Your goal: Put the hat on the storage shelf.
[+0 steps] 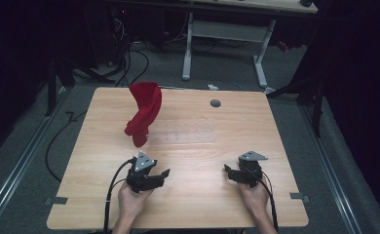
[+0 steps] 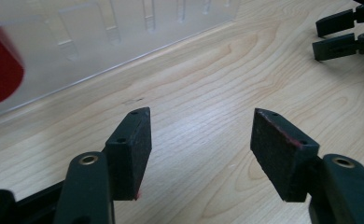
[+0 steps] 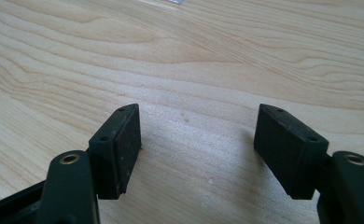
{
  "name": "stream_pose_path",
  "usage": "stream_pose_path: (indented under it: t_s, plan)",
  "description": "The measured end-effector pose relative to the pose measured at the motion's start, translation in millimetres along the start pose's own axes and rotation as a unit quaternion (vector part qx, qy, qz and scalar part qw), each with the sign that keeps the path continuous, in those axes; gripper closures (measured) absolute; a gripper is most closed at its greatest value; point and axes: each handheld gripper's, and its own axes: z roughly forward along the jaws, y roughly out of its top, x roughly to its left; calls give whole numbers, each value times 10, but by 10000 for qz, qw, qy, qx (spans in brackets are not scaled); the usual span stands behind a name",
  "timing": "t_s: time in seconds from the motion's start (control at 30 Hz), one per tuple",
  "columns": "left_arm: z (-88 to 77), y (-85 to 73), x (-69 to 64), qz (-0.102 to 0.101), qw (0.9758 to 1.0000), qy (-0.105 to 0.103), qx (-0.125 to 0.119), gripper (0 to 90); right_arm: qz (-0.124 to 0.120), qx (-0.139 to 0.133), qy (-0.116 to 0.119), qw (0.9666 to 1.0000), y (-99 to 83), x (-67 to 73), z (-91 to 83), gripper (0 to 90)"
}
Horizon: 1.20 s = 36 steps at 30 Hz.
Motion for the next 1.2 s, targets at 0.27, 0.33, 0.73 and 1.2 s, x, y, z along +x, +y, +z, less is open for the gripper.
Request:
stream_pose_path:
  t_s: [0.27,0.33,0.73,1.2]
  plan:
    - [112,-94,-5,57,9999,35,152,386,-8,-2,-3,10000,0,0,0,321]
    - [138,-113,7,47,9998,60,182,383,1,2,-2,10000,0,1,0,321]
    - [288,-195,52,196,9993,287,112,386,-1,2,-2,10000,0,1,0,321]
    - [384,-259,105,326,9980,497,206,385,-3,2,-3,10000,0,1,0,321]
